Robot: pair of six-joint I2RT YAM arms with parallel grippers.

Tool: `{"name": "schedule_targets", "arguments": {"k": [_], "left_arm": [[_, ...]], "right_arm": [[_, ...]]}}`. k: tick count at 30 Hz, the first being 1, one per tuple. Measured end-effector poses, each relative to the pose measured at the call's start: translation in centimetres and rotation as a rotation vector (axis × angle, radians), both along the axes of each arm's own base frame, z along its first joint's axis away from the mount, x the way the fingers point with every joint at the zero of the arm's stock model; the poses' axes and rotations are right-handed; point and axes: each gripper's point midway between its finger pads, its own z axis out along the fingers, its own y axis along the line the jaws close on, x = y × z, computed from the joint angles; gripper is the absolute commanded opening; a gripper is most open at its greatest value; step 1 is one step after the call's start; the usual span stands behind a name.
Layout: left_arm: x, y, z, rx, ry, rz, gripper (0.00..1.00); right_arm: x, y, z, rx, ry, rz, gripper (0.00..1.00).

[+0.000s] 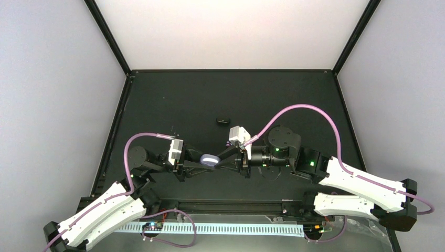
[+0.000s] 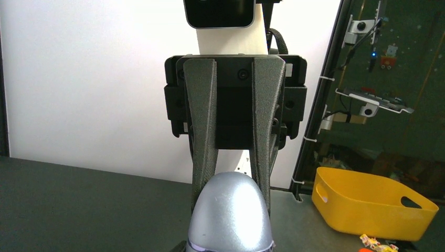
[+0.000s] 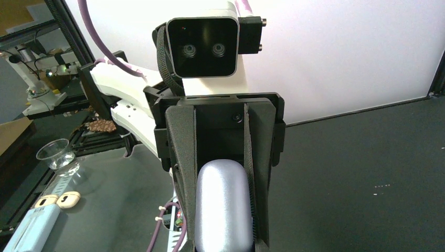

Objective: Insert the wireless bluetooth earbuds into the charging case
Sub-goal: Open the charging case.

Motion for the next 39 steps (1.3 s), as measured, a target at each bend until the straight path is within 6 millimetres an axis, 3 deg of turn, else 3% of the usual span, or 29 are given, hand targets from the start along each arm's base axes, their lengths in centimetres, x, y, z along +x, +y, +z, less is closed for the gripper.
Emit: {"name": "schedule_targets", "arguments": {"k": [17, 24, 30, 36, 39], "left_arm": [[-0.08, 0.05, 0.24, -0.009, -0.001, -0.004, 0.37], [-0.1, 0.04, 0.24, -0.009, 0.001, -0.005, 0.29], [-0.14, 0.04, 0.23, -0.008, 0.0, -0.008, 0.43], [-0.09, 0.0, 0.17, -0.006, 0.004, -0.008, 0.46], [-0.03, -0.06, 0.1, -0.004, 0.006, -0.008, 0.42]], "right_arm": [[0.0, 0.06, -0.33, -0.007, 0.003, 0.001, 0.01], [0.01, 0.08, -0.64, -0.013, 0.001, 0.002, 0.01], [0.01, 0.08, -0.65, -0.013, -0.003, 0.002, 0.01], [0.02, 0.09, -0.61, -0.012, -0.003, 0.002, 0.01], [0.01, 0.1, -0.53, -0.009, -0.004, 0.002, 0.01]]}}
